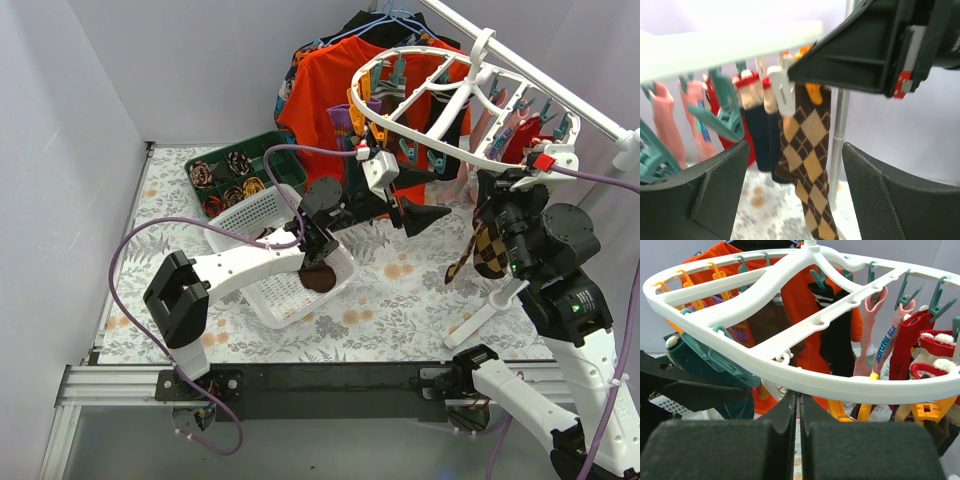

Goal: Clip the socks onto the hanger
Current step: Open the clamp at the hanger.

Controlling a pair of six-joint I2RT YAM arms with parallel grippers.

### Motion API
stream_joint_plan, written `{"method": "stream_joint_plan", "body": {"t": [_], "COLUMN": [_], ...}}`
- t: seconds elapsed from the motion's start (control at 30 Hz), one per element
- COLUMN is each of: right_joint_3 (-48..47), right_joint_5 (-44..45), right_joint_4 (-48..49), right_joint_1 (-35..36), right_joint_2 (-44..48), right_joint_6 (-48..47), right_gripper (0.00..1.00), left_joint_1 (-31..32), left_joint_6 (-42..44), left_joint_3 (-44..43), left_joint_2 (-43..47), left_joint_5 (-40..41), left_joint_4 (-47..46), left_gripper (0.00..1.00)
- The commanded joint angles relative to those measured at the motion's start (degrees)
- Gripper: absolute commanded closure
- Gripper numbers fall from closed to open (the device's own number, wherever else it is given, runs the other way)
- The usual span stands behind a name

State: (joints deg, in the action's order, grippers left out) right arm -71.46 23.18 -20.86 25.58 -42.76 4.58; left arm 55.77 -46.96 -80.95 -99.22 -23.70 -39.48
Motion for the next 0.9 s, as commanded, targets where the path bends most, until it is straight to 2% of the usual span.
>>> {"method": "stream_joint_plan", "body": {"t": [0.0,0.17,0.67,0.8,0.83,0.87], "right_joint_3": [-2.1,-2.1,-1.7,-1.5,-1.5,-1.7], "right_joint_5": [-1.3,-2.3,-4.6,-4.8,-4.9,-5.0], "right_joint_4": [1.7,1.6,1.6,1.6,1.6,1.6], "right_joint_1": [0.2,0.2,0.2,0.2,0.2,0.2], "right_joint_2": [0.5,0.7,1.3,1.5,1.5,1.5], "right_joint_6": [1.7,2.5,2.9,3.2,3.3,3.2], "right_gripper": [0.99,0.99,0.99,0.99,0.99,0.99], "left_joint_1": [2.1,3.7,3.7,3.7,3.7,3.7], "left_joint_6": [7.7,12.2,9.6,9.0,9.0,9.0], "left_joint_3": [0.3,-3.2,-13.4,-14.6,-14.7,-14.7], "left_joint_2": [-1.0,-3.8,-9.8,-10.4,-10.4,-10.4], "left_joint_5": [4.7,9.5,12.0,11.8,11.8,11.9], "left_joint_4": [-5.7,-6.3,-3.1,-2.9,-2.4,-2.4], "left_gripper": [0.27,0.29,0.38,0.48,0.57,0.61]}}
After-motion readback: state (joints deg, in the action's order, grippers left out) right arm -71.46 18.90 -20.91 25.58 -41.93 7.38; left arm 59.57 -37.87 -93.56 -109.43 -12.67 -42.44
